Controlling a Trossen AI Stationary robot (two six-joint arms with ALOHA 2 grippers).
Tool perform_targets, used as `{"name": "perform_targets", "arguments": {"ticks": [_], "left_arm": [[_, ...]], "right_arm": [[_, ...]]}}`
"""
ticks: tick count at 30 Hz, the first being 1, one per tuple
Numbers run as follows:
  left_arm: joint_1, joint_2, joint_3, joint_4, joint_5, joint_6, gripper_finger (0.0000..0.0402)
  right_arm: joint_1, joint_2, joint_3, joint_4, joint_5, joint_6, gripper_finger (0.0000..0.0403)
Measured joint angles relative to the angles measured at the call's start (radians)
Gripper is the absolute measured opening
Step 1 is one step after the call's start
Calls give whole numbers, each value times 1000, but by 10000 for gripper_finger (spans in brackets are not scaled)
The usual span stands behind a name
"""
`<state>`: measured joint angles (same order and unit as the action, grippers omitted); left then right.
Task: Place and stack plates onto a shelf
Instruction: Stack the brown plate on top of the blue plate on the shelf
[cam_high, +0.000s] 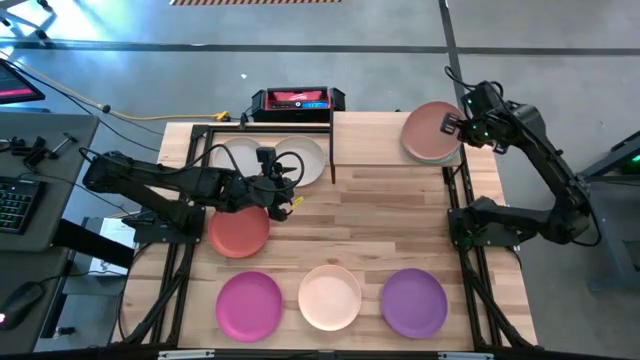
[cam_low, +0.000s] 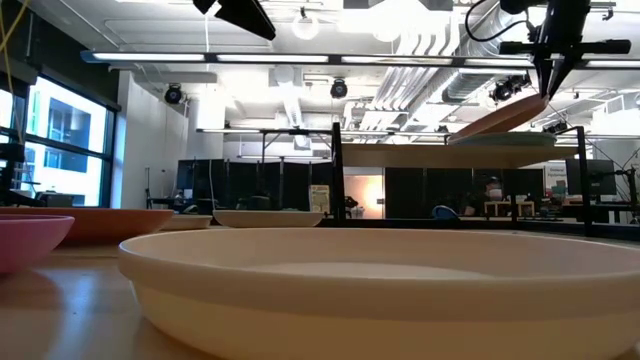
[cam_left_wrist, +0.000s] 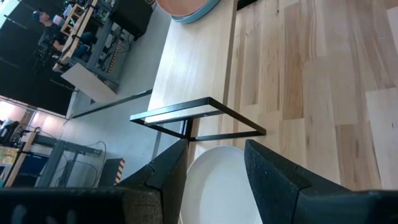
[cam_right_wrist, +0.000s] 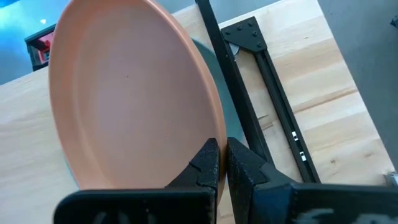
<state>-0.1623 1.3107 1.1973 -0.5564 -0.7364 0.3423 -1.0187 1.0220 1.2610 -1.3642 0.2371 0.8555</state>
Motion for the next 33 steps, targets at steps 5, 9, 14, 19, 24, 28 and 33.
{"name": "perform_targets", "arguments": {"ticks": [5,9,14,19,24,28,33], "left_arm": [[0,0,0,0,0,0,149],[0,0,0,0,0,0,149],[0,0,0,0,0,0,149],[0,0,0,0,0,0,149],[0,0,0,0,0,-1,149],[0,0,0,0,0,-1,149],[0,0,0,0,0,-1,149]], "right_arm": [[0,0,0,0,-27,-13,0],[0,0,0,0,-28,-51,0],[-2,0,0,0,-28,-53,0],[-2,2,0,0,-32,-53,0],[-2,38,0,0,-54,-59,11],[-2,91,0,0,-82,-90,41],[-2,129,0,-6,-85,-85,78]]}}
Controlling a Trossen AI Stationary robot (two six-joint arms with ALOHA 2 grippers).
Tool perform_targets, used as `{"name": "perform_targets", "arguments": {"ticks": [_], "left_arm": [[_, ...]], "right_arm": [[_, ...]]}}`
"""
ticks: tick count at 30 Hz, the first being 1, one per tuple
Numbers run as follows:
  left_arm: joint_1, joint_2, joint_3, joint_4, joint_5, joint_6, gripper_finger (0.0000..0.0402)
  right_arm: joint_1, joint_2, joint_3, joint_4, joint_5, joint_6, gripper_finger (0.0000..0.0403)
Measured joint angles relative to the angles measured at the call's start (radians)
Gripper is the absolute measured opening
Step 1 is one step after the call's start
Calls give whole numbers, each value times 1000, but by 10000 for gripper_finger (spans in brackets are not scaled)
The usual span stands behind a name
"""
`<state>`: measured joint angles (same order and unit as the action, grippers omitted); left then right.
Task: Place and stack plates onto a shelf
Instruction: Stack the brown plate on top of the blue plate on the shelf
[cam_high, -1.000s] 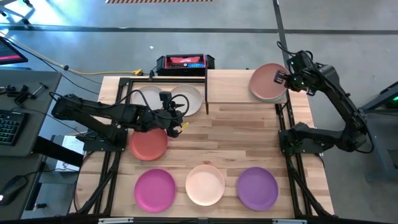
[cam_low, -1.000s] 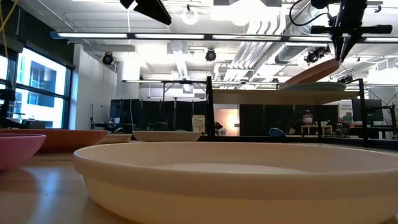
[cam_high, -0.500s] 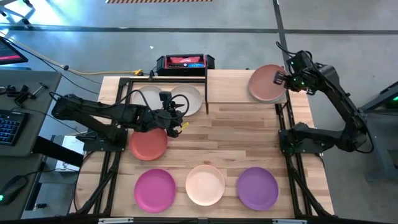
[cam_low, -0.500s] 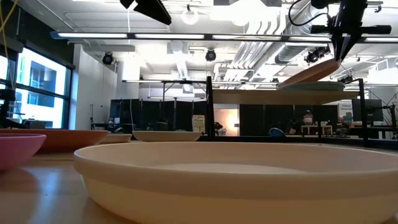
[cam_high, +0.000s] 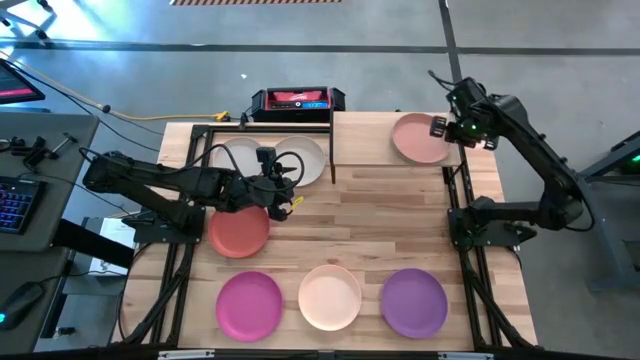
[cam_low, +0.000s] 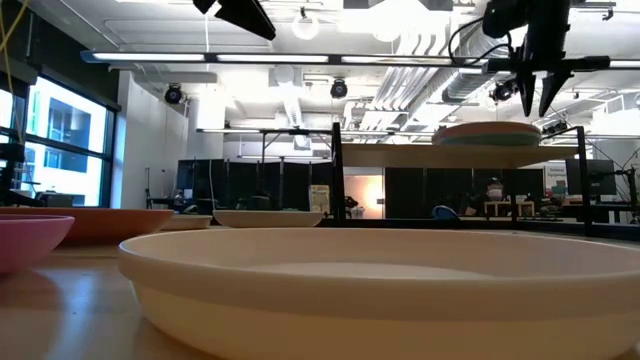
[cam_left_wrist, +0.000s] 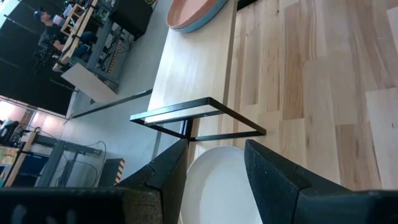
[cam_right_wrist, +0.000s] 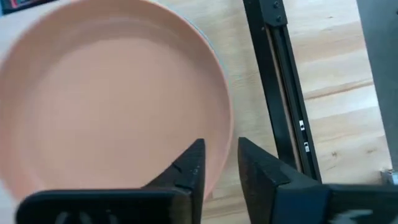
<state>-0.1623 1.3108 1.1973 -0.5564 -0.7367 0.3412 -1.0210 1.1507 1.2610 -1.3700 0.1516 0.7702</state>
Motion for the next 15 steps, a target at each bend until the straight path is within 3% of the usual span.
{"name": "perform_targets", "arguments": {"ticks": [5,10,15], "left_arm": [[0,0,0,0,0,0,149],[0,0,0,0,0,0,149],[0,0,0,0,0,-13,149]], "right_arm": [[0,1,0,-2,-4,25,93],[12,-12,0,8,-130,7,94],[127,-45,0,102,-183,30,94]]}}
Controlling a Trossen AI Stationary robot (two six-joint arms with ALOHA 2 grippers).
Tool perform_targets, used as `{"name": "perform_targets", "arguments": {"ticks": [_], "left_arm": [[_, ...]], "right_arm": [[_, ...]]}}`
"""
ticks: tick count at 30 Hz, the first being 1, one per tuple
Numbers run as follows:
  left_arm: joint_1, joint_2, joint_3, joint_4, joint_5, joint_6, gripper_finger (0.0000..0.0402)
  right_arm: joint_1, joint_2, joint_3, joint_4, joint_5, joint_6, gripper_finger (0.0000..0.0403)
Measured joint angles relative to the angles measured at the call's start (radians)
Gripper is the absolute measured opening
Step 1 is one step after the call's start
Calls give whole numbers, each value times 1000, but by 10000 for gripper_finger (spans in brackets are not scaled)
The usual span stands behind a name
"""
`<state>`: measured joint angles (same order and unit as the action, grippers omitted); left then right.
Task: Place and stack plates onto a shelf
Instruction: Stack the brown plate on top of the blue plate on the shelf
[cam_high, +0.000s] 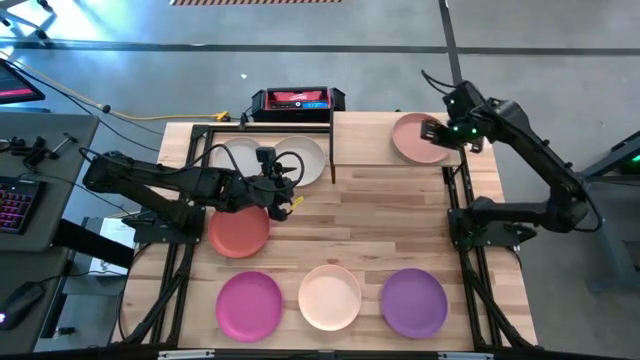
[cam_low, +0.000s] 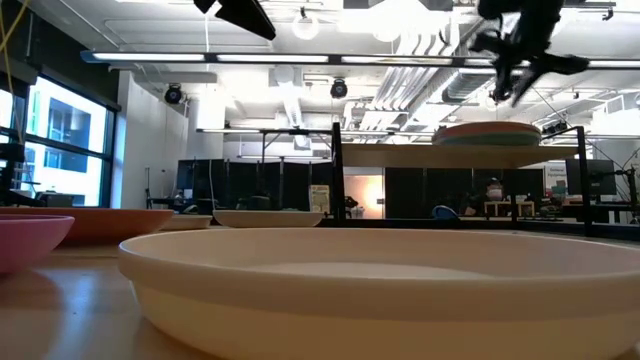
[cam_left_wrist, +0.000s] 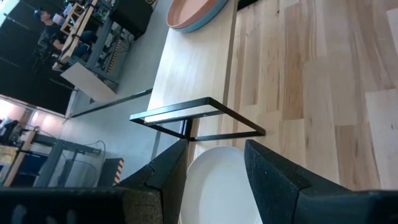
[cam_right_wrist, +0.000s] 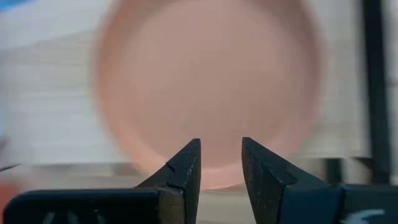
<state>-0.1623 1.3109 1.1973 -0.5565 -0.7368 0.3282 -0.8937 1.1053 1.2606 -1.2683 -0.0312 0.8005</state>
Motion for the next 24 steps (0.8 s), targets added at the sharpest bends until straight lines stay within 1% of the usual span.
{"name": "perform_targets", "arguments": {"ticks": [3,6,8,11,16,24], "left_arm": [[0,0,0,0,0,-35,149],[0,0,0,0,0,-39,149],[0,0,0,0,0,-40,149],[0,0,0,-1,0,-40,149],[0,0,0,-1,0,-42,149],[0,0,0,-1,0,-65,149]], "right_arm": [[109,0,0,113,22,45,94],[202,19,0,197,71,55,94],[250,40,0,232,108,56,94],[302,72,0,271,135,64,94],[346,146,0,310,136,74,94],[353,242,0,309,137,70,94]]}}
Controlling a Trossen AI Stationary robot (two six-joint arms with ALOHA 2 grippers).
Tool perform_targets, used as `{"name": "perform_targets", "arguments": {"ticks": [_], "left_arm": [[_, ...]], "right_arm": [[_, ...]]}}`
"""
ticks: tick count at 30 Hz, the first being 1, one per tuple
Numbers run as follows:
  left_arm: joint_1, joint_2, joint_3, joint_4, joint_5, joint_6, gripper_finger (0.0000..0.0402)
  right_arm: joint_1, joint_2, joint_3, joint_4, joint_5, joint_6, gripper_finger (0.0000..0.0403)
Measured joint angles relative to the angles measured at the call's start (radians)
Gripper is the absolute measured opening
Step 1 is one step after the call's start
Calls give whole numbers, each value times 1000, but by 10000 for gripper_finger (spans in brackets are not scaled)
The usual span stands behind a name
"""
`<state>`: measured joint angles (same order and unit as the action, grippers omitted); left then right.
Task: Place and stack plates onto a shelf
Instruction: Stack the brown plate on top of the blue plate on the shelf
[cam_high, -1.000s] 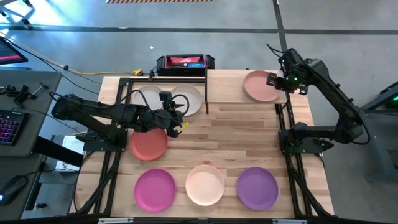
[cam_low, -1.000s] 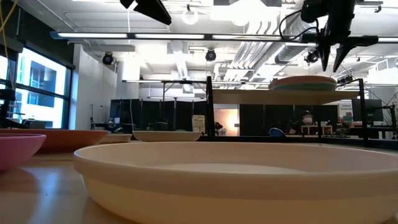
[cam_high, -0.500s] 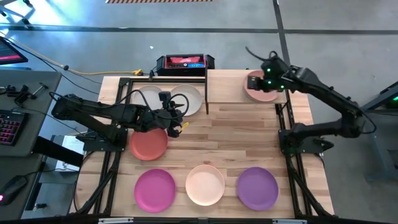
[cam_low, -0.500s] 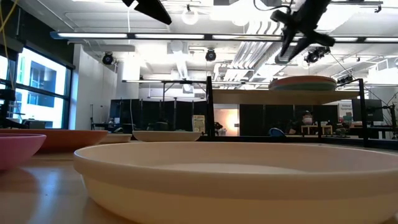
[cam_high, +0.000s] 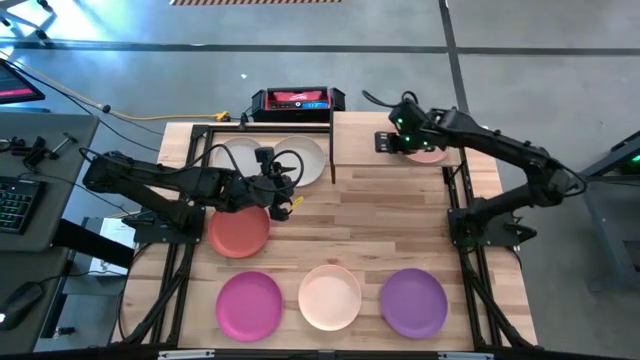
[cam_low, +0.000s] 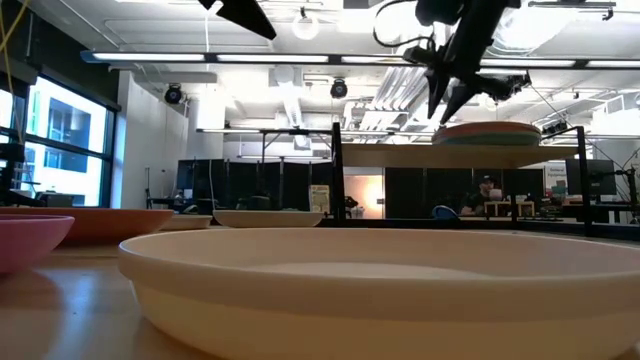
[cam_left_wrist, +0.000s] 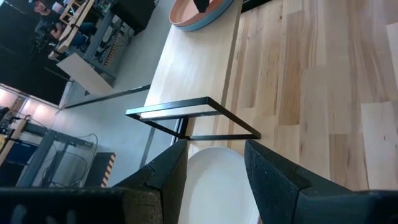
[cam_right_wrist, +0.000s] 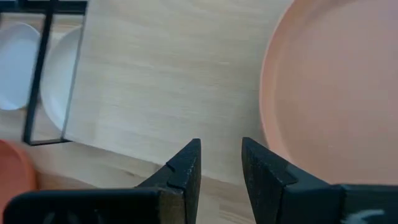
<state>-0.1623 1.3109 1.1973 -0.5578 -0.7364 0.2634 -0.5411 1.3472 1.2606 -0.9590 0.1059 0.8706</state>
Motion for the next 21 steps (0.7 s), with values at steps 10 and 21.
{"name": "perform_targets", "arguments": {"ticks": [10,21], "left_arm": [[0,0,0,0,0,0,149],[0,0,0,0,0,0,149]], "right_arm": [[-27,37,0,-62,46,-8,94],[-49,34,0,-90,84,-21,94]]}}
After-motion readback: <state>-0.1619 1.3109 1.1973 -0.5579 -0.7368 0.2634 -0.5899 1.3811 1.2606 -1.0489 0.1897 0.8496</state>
